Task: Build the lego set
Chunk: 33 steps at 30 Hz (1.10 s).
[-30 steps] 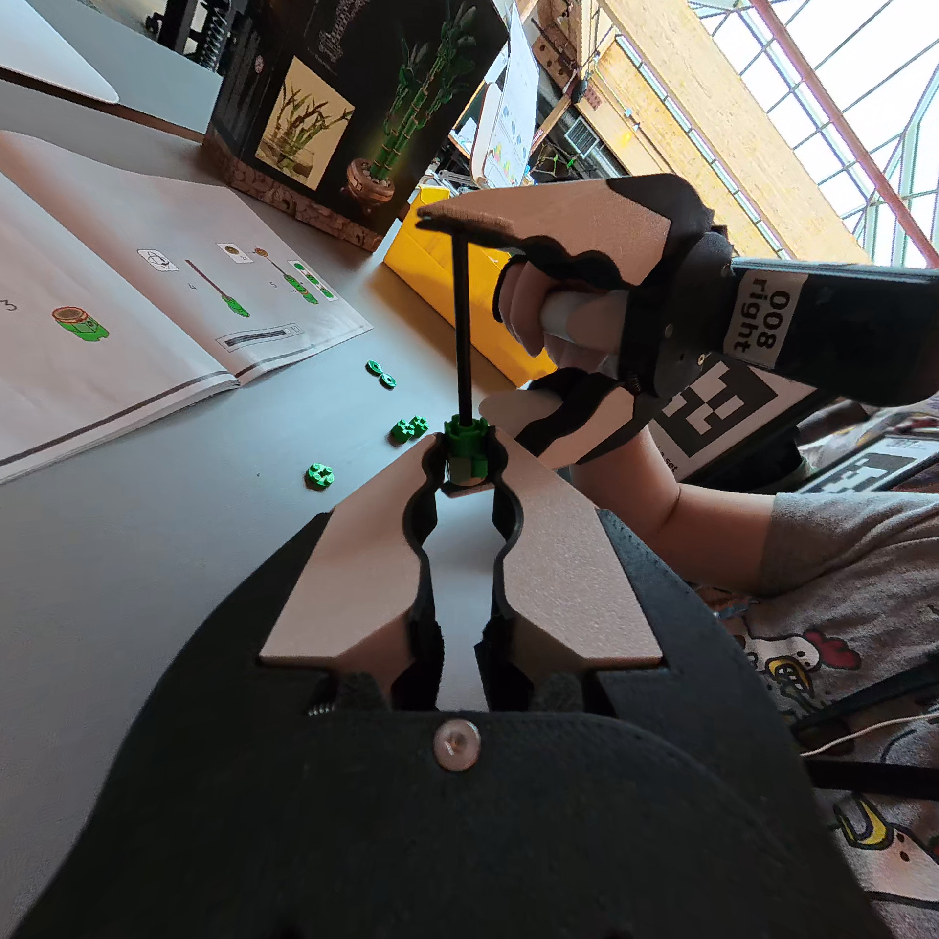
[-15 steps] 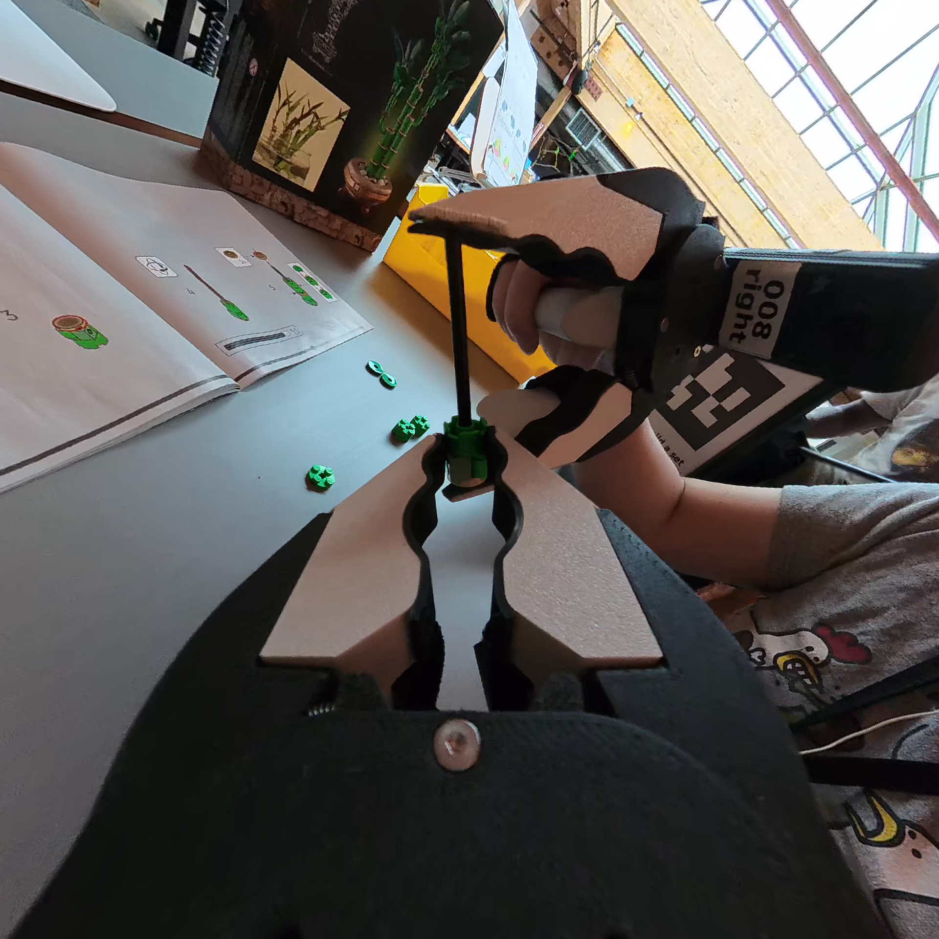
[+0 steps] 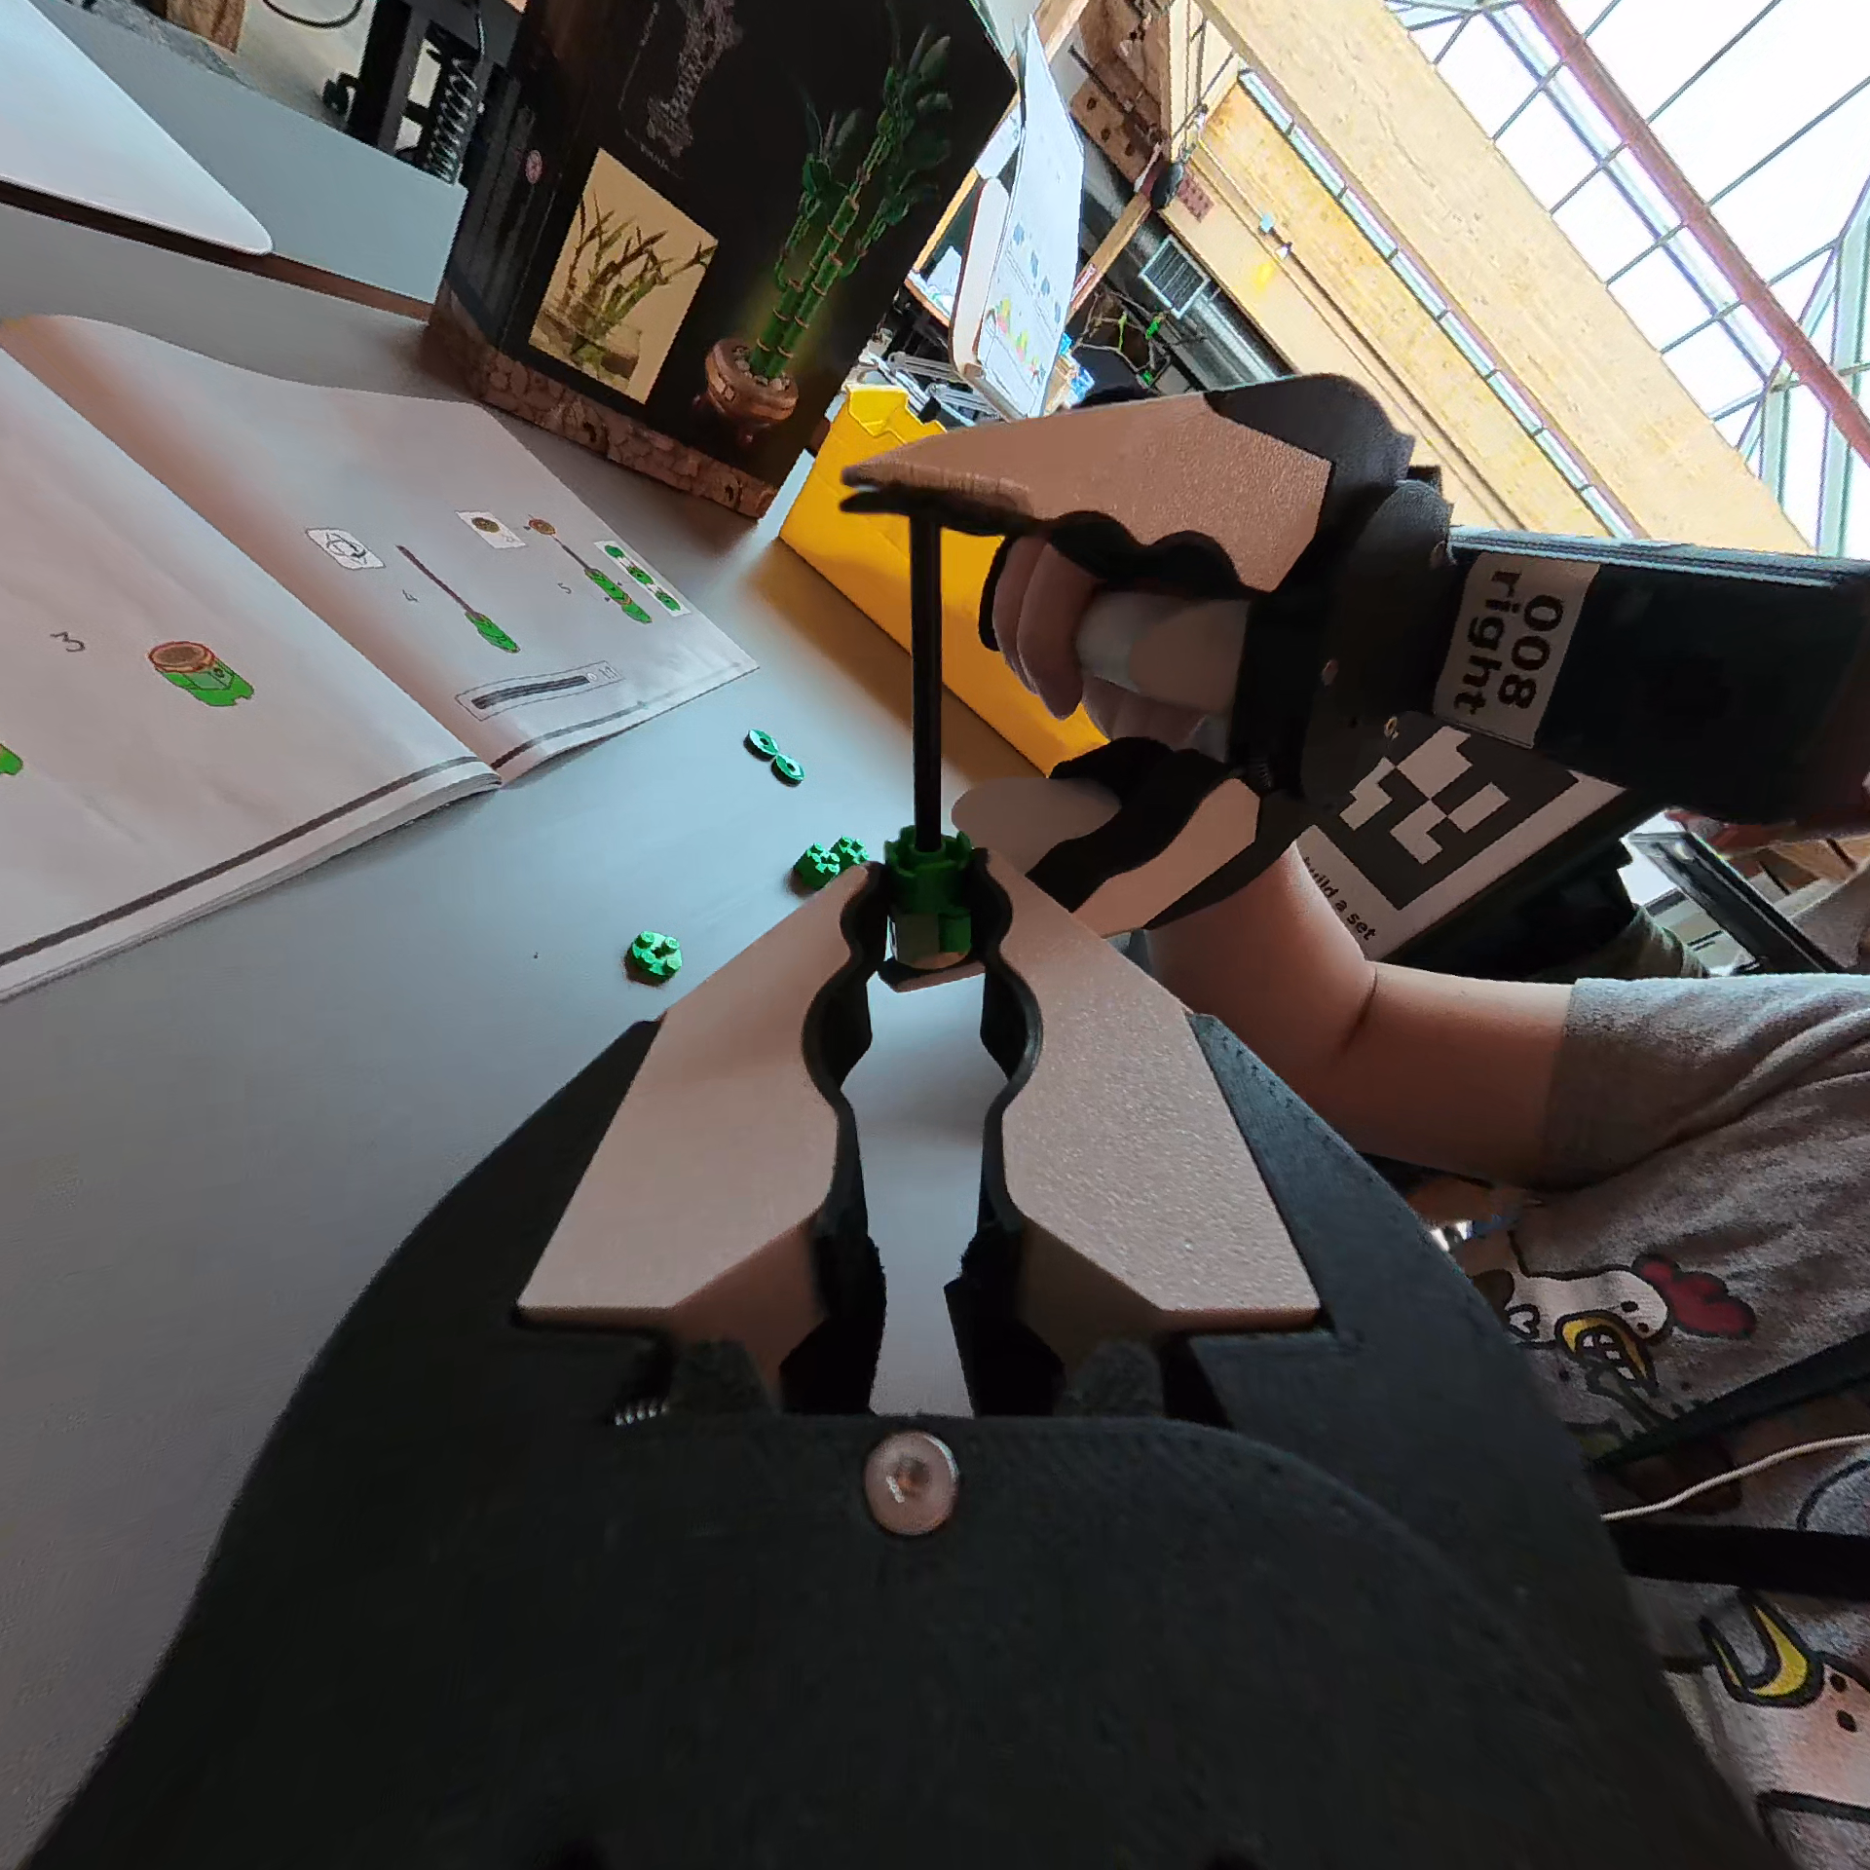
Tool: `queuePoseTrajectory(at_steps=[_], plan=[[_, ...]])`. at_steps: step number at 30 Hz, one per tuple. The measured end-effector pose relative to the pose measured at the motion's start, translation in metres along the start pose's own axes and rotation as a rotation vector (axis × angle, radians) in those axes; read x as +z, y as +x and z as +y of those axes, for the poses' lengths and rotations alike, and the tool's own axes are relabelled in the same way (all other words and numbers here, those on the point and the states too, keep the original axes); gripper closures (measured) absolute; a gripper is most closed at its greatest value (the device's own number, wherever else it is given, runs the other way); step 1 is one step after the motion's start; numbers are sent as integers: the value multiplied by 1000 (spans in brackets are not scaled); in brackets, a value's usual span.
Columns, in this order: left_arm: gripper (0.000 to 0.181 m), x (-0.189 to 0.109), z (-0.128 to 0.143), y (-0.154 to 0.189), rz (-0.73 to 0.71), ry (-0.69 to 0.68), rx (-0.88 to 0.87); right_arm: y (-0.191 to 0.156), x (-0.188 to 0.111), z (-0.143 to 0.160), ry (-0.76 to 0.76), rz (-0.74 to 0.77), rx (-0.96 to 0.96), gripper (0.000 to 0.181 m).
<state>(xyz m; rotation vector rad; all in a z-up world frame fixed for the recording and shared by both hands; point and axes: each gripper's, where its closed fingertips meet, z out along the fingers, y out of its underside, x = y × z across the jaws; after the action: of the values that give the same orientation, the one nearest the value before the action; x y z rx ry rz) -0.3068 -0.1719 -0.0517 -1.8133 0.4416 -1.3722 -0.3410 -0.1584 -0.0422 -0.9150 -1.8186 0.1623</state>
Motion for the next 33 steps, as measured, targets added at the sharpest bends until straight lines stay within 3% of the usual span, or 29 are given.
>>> queuePoseTrajectory(at_steps=[12, 33], plan=[[167, 2, 3, -1, -1, -19, -4, -1, 5, 5, -23, 3, 15, 94], [167, 3, 7, -4, -18, -39, -11, -5, 6, 8, -52, -14, -14, 98]])
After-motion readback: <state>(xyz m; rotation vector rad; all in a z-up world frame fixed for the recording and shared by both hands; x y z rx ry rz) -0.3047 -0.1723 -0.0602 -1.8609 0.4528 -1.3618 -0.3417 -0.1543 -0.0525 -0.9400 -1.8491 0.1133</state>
